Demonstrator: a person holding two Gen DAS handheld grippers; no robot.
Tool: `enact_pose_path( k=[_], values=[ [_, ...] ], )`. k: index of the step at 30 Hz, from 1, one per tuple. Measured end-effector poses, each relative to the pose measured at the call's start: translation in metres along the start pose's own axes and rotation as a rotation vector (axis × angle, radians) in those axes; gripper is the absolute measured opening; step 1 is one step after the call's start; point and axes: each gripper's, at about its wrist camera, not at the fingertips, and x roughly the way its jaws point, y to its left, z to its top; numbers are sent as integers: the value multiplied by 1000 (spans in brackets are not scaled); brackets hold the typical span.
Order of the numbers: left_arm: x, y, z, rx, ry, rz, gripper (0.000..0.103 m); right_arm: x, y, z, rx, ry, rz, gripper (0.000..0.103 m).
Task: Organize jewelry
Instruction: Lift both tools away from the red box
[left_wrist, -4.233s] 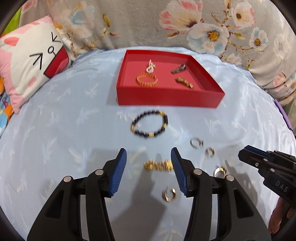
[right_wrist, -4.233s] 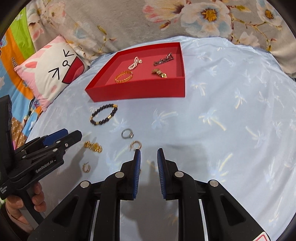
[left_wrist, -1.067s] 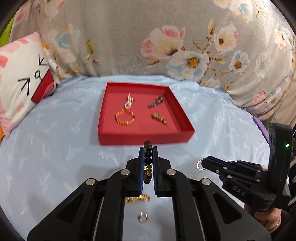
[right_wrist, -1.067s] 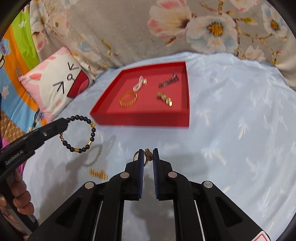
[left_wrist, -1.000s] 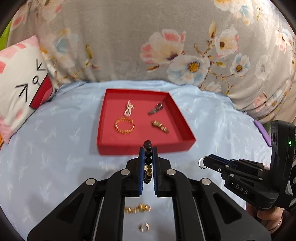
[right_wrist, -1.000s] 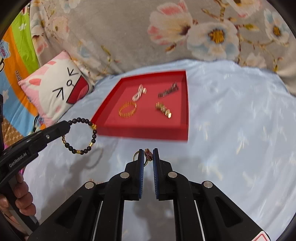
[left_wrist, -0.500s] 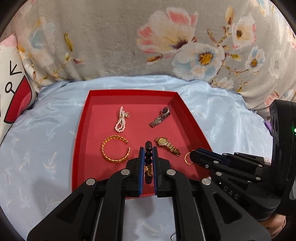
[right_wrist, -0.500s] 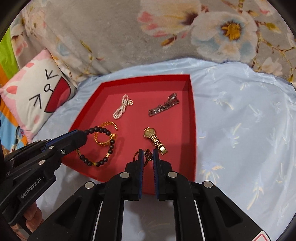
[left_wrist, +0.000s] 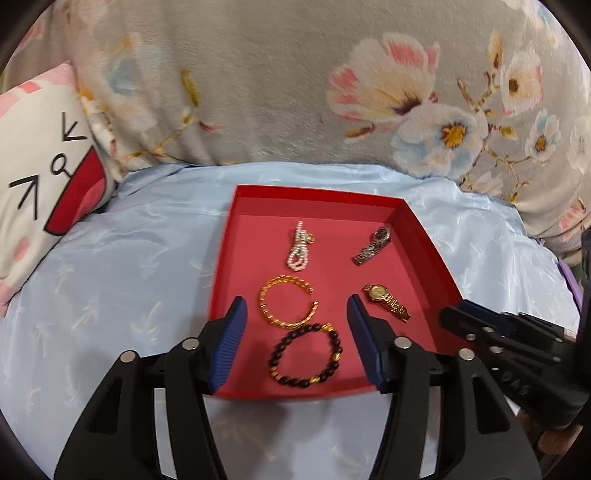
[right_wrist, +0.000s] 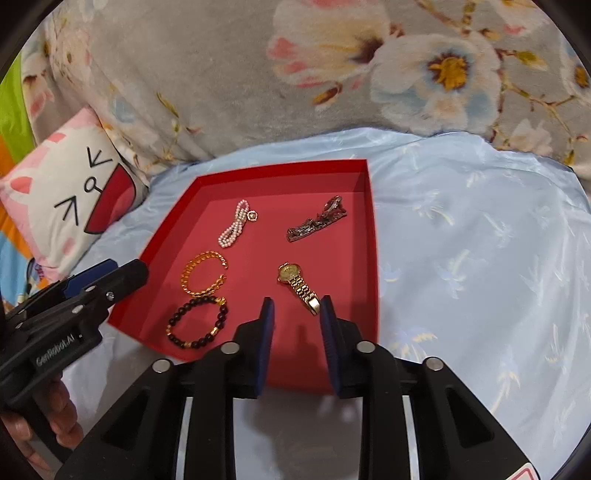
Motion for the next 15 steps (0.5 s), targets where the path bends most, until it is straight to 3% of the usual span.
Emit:
enact_pose_path(
  k=[5, 15],
  values=[
    [-34, 14, -21, 13, -13, 40, 57, -37, -6, -25, 27, -12, 24, 28],
    [-80, 11, -84, 8, 56, 45, 59, -79, 9, -91, -10, 45, 6, 28]
  ],
)
